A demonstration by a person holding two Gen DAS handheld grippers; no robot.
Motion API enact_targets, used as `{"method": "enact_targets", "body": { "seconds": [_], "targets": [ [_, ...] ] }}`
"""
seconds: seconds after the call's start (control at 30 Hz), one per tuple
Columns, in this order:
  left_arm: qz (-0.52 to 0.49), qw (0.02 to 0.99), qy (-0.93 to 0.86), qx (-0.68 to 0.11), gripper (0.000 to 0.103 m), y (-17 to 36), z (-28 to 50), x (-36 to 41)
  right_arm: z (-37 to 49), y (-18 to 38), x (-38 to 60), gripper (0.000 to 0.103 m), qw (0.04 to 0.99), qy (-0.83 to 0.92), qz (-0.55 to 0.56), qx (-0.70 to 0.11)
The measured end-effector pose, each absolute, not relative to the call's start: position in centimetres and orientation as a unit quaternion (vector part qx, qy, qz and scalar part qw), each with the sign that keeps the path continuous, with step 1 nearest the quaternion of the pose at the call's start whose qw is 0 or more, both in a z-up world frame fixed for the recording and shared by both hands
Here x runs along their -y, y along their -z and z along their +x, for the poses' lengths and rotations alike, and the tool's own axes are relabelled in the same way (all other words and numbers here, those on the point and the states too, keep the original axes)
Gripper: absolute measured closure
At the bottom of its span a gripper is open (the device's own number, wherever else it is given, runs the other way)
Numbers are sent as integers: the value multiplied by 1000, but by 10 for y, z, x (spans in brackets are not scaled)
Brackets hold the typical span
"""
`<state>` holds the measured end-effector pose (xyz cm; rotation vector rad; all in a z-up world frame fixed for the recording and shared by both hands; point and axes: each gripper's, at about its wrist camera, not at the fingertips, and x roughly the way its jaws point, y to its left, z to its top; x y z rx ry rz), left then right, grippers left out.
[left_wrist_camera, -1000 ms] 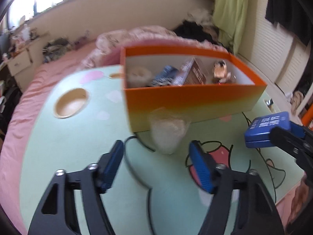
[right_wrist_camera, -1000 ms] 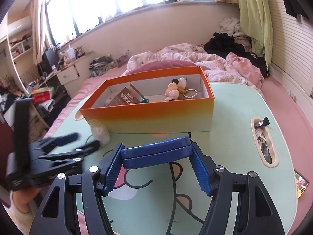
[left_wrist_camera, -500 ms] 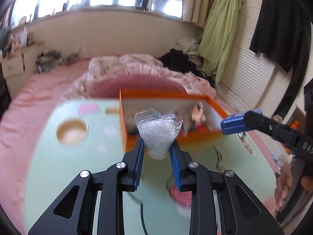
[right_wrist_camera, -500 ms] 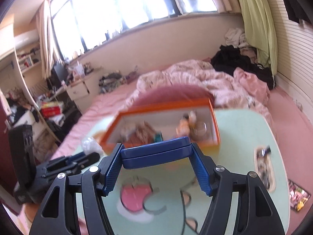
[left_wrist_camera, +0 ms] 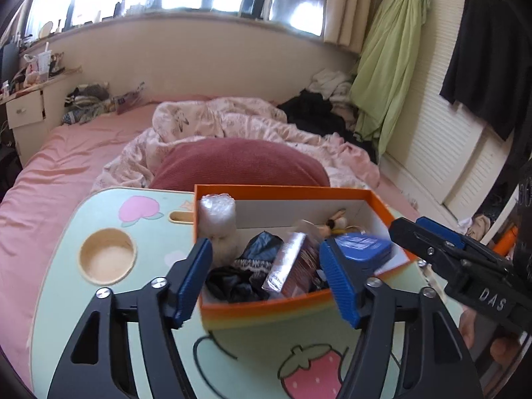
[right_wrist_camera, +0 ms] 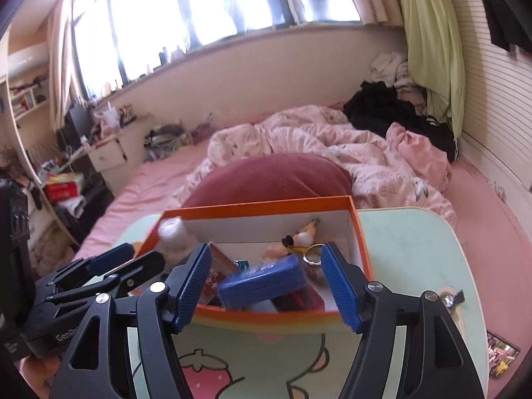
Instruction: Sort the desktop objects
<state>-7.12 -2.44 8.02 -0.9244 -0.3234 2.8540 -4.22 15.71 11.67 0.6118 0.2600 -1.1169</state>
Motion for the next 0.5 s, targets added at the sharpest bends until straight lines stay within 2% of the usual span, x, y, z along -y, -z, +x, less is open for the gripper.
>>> {"method": "enact_targets", "body": {
  "seconds": [0.07,0.13,0.23,0.47,0.5],
  "targets": [
    [-299,69,-945,114,34,-82,-55,25,-47,-117,-172,33,798,517,289,-112],
    [-303,84,-943,111,28,-80,-35,21,-48,-114,-193,32,804,509,288,-112],
    [-329,90,-937,80,25,-65,-13,8,-43,-98,-224,27,800,520,271,-129],
    [-405,34,-913,33,24,-6,-16,-5,-19,-39,-233,26,755,545,285,-225],
    [-393,21,-919,20,23,-6,-14,-6,-18,-30,-230,27,750,540,300,-237]
  ]
}}
